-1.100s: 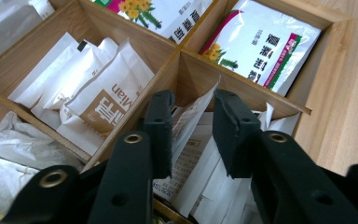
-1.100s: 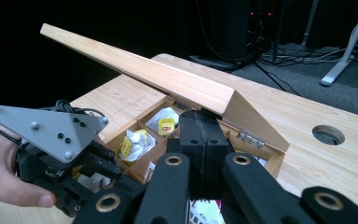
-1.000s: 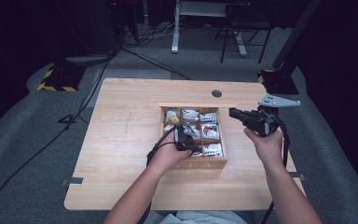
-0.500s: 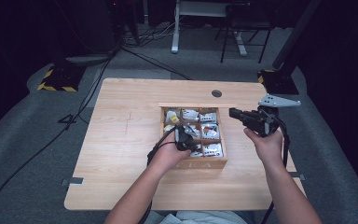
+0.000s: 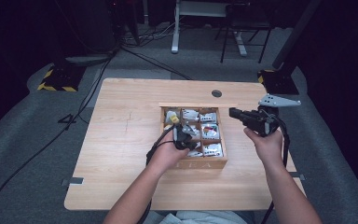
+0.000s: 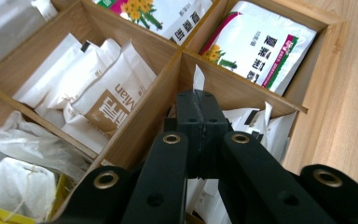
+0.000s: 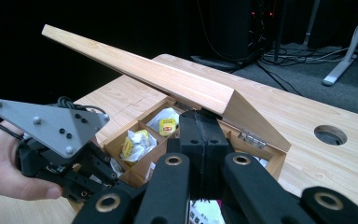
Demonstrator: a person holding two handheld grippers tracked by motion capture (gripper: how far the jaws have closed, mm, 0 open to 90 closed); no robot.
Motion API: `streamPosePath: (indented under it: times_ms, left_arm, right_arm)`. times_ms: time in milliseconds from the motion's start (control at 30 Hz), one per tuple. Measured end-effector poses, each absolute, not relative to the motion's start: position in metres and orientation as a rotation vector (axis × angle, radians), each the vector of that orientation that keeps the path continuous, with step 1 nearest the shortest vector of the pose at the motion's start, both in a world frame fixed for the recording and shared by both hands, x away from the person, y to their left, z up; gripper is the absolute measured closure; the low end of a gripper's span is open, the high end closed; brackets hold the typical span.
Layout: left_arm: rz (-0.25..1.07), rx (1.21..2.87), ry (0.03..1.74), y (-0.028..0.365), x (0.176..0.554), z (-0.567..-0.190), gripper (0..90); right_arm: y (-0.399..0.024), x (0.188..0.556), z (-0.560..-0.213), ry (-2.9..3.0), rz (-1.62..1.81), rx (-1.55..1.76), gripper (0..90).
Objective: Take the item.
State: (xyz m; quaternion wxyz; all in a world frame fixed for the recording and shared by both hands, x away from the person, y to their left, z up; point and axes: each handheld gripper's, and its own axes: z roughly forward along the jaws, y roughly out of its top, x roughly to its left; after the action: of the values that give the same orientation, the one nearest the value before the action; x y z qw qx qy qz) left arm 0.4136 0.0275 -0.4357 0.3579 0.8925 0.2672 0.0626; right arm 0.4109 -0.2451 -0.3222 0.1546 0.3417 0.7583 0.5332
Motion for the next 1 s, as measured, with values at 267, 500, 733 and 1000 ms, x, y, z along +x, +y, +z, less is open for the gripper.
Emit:
streamPosePath:
  times_ms: [267,500,733,1000]
  left_arm:
    - [0.183,2.268,0.658,0.029,0.408,-0.418,90.0]
    - [0.198,2.223,0.636,0.037,0.405,-0.405,90.0]
    - [0.200,2.181,0.604,0.045,0.400,-0.389,90.0]
    - [0.201,2.139,0.595,0.051,0.395,-0.376,90.0]
  right_arm:
    - [-0.245,0.411,-0.322,2.171,1.530,0.980,89.9]
    - [-0.245,0.411,-0.322,2.171,1.529,0.981,89.9]
    - [-0.245,0.411,-0.322,2.169,1.528,0.983,89.9]
    - [-0.245,0.411,-0.322,2.166,1.529,0.986,89.9]
